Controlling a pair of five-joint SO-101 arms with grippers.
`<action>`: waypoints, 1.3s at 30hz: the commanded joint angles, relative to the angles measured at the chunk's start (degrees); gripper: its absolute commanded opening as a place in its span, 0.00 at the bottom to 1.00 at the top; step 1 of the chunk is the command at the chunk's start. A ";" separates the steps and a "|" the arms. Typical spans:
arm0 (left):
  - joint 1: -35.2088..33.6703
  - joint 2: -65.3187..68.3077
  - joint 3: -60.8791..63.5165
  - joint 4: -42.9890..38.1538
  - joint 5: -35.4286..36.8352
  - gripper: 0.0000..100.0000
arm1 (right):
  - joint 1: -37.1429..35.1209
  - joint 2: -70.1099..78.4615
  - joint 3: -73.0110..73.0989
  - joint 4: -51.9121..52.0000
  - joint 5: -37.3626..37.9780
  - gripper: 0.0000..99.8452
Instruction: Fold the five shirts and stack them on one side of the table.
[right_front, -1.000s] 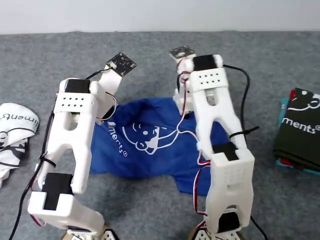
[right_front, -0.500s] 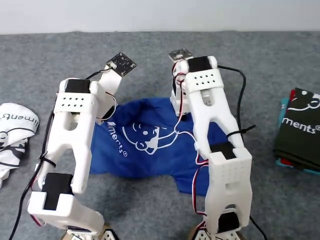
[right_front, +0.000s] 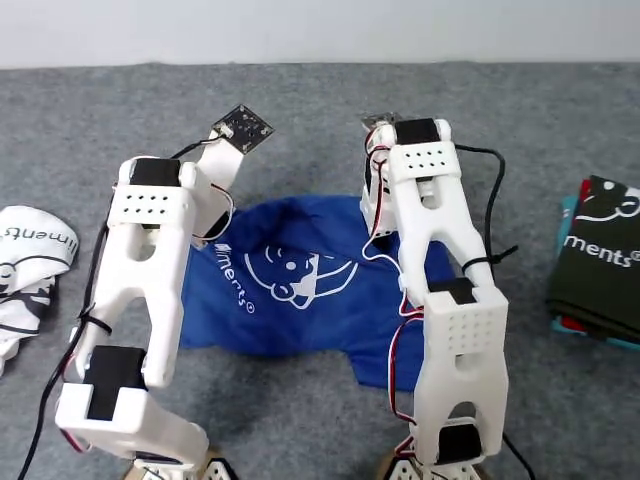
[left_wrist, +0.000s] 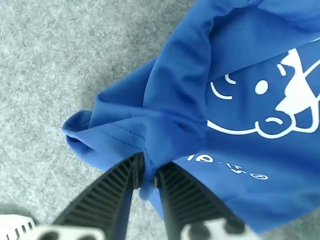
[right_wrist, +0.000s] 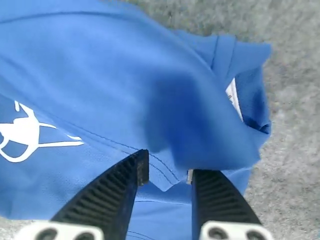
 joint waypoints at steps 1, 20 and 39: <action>-0.18 -3.25 -1.98 -1.32 0.18 0.02 | -0.84 -0.66 -0.62 2.33 -0.18 0.13; -0.70 -3.87 -7.52 -3.25 0.53 0.02 | 4.00 -17.36 -1.14 -2.86 13.71 0.01; -7.30 -3.87 -57.27 -1.05 2.20 0.02 | 8.92 -38.90 -18.29 -22.20 20.57 0.01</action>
